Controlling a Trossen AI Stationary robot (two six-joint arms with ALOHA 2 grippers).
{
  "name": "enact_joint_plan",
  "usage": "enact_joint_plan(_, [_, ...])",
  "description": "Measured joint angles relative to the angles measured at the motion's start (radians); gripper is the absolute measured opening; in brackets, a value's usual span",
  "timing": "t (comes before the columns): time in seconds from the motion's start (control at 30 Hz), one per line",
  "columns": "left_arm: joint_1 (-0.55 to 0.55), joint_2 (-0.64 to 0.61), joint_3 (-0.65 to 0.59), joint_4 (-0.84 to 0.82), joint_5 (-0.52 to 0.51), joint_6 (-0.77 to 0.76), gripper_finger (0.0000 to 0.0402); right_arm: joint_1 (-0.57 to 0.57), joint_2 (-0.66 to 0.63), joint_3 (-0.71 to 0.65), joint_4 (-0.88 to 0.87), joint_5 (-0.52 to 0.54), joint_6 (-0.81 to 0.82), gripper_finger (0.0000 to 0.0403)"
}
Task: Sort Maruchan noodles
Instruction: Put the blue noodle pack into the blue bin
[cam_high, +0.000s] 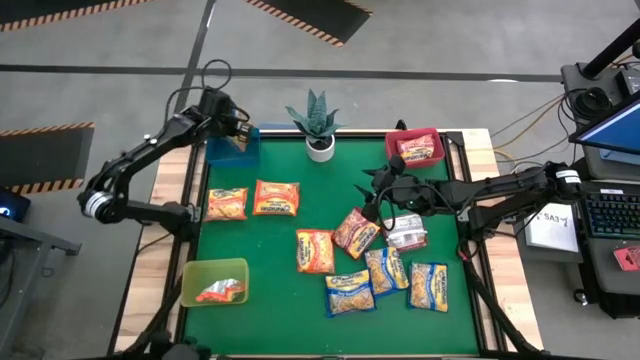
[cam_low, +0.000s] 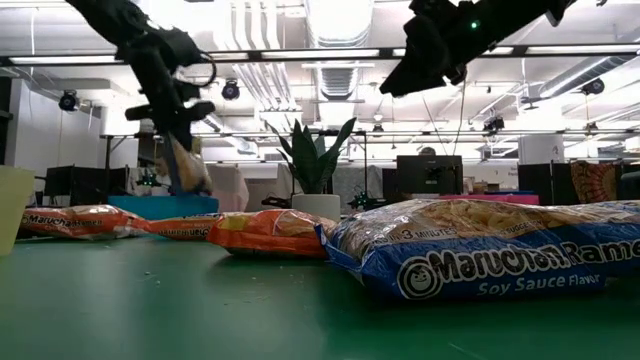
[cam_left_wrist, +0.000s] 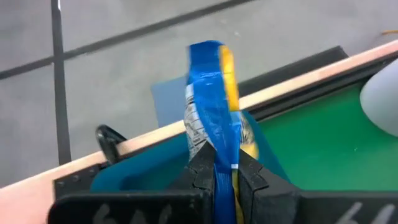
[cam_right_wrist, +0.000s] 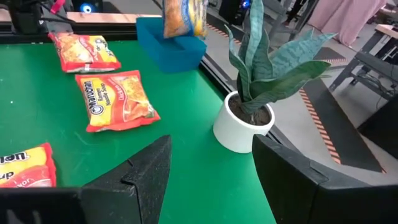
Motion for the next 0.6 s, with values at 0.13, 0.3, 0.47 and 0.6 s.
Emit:
enact_joint_plan(0.13, [-0.002,0.047,0.0,0.004,0.0,-0.015,0.0,0.0,0.0,0.0,0.0,0.0,0.0,0.0215])
enact_joint_plan(0.3, [-0.005,0.083,0.0,0.019,0.0,-0.042,0.0,0.0,0.0,0.0,0.0,0.0,-0.008,0.0215])
enact_joint_plan(0.47, [-0.018,0.117,0.0,0.027,-0.001,-0.086,0.0001,0.0,0.0,0.0,0.0,0.0,-0.013,0.0215])
enact_joint_plan(0.6, [-0.037,0.153,0.0,0.05,-0.001,-0.114,0.0003,0.0,0.0,0.0,0.001,0.0,-0.015,0.0215])
